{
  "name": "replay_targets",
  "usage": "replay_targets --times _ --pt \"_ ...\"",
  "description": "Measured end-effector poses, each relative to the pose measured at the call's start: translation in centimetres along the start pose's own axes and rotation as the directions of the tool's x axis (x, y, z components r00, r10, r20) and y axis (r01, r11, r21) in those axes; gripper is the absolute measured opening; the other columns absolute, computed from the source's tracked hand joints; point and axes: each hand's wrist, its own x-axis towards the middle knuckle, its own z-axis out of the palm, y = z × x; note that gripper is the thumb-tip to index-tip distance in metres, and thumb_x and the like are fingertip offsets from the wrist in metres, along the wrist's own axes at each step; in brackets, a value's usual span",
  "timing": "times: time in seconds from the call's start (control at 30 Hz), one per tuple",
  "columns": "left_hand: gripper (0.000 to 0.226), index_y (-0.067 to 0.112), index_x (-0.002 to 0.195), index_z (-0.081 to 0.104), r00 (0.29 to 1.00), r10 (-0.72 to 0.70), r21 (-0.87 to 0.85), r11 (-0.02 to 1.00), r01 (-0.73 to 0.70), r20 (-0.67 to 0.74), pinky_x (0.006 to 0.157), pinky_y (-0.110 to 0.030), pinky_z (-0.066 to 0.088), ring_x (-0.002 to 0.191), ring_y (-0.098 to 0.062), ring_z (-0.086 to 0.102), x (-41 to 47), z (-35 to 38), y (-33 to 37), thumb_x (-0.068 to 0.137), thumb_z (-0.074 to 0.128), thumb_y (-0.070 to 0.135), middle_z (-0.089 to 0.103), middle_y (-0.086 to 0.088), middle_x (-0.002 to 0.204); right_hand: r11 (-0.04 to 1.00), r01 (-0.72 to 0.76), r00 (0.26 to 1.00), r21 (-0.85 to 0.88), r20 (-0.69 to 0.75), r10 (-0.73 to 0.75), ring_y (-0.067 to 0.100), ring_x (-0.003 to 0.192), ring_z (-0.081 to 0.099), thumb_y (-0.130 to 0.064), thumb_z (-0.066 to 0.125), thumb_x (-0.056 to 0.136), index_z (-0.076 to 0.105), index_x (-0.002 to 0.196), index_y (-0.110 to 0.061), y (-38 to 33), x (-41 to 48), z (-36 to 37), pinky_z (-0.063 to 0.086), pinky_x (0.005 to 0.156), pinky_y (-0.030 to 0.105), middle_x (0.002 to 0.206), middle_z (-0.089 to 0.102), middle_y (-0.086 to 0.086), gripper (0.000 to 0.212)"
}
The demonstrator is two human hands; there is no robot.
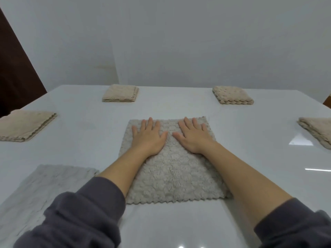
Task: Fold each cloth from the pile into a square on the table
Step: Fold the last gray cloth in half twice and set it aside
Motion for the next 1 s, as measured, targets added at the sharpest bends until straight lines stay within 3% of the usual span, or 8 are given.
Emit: replay_targets --times 0.2,0.4,0.5,0.57,0.63,0.73,0.83,1.0 --pt "0.064 0.02 0.155 0.0 0.996 -0.02 -0.003 1.0 0.02 -0.086 0.117 -0.055 -0.008 0.148 -0.027 -0.012 -1.8 -0.6 1.3 0.099 0.011 0.049 -0.01 -0.008 0.162 0.998 0.011 0.998 0.065 -0.058 -0.008 0.028 0.15 -0.005 -0.055 0.018 0.1 0.011 0.156 -0.022 0.1 -0.8 -0.3 -0.003 0.119 0.053 0.164 0.001 0.005 0.065" --pt "0.064 0.027 0.155 -0.001 0.995 0.092 0.009 0.996 -0.092 0.026 0.116 -0.054 -0.009 0.148 -0.02 -0.011 -5.1 0.5 0.5 0.099 0.012 0.054 -0.011 0.0 0.162 0.994 0.066 0.985 0.088 -0.166 -0.051 0.024 0.148 0.017 -0.039 0.035 0.102 0.031 0.15 -0.019 0.2 -5.5 -1.9 0.013 0.118 0.047 0.16 0.02 0.006 0.052" --pt "0.064 0.02 0.154 0.011 0.998 0.044 -0.008 0.999 -0.044 -0.033 0.117 -0.054 -0.002 0.149 -0.024 -0.001 -4.6 0.3 0.4 0.099 0.019 0.051 -0.001 -0.006 0.162 0.998 0.04 0.966 0.045 -0.256 -0.027 0.024 0.125 0.046 -0.036 0.038 0.1 0.048 0.137 -0.019 0.0 -8.7 -2.0 0.04 0.101 0.041 0.14 0.045 0.004 0.042" --pt "0.053 0.014 0.142 0.037 0.979 0.096 0.043 0.995 -0.09 -0.177 0.113 -0.049 0.02 0.139 -0.028 0.027 -5.4 -0.4 0.7 0.099 0.03 0.044 0.03 -0.012 0.151 0.998 0.008 0.953 0.058 -0.302 0.009 0.018 0.101 0.054 -0.036 0.04 0.1 0.054 0.125 -0.02 0.4 -10.7 -2.1 0.047 0.082 0.036 0.118 0.054 -0.002 0.033" --pt "0.029 0.017 0.113 0.054 0.916 0.245 0.072 0.969 -0.235 -0.318 0.09 -0.038 0.042 0.107 -0.021 0.05 -7.2 -1.2 0.6 0.097 0.039 0.036 0.054 -0.003 0.115 0.992 0.051 0.96 0.115 -0.28 -0.017 0.011 0.087 0.053 -0.041 0.043 0.097 0.055 0.117 -0.023 1.1 -12.4 -2.0 0.046 0.074 0.03 0.101 0.053 -0.01 0.029" --pt "0.018 0.028 0.089 0.049 0.864 0.445 -0.025 0.886 -0.463 -0.235 0.07 -0.03 0.044 0.082 -0.011 0.051 -10.7 -2.2 -0.2 0.091 0.047 0.046 0.051 0.013 0.086 0.963 0.238 0.952 0.13 -0.226 -0.205 0.005 0.098 0.051 -0.06 0.05 0.086 0.054 0.118 -0.03 1.1 -14.2 -1.4 0.044 0.085 0.027 0.108 0.053 -0.014 0.044" --pt "0.029 0.033 0.092 0.048 0.826 0.547 0.002 0.834 -0.552 -0.136 0.071 -0.027 0.043 0.084 -0.004 0.047 -12.9 -1.9 -1.0 0.083 0.049 0.06 0.049 0.016 0.089 0.952 0.3 0.941 0.061 -0.184 -0.284 0.006 0.107 0.048 -0.074 0.046 0.074 0.052 0.121 -0.037 0.4 -14.7 -0.3 0.041 0.093 0.028 0.116 0.053 -0.018 0.06" --pt "0.019 0.023 0.094 0.057 0.806 0.514 0.078 0.853 -0.516 -0.292 0.069 -0.032 0.043 0.092 -0.017 0.055 -13.1 -0.4 -0.7 0.093 0.05 0.04 0.057 0.006 0.093 0.961 0.271 0.935 0.045 -0.251 -0.252 0.009 0.103 0.048 -0.077 0.04 0.071 0.056 0.114 -0.037 -0.7 -14.7 0.3 0.044 0.089 0.034 0.111 0.054 -0.017 0.061"
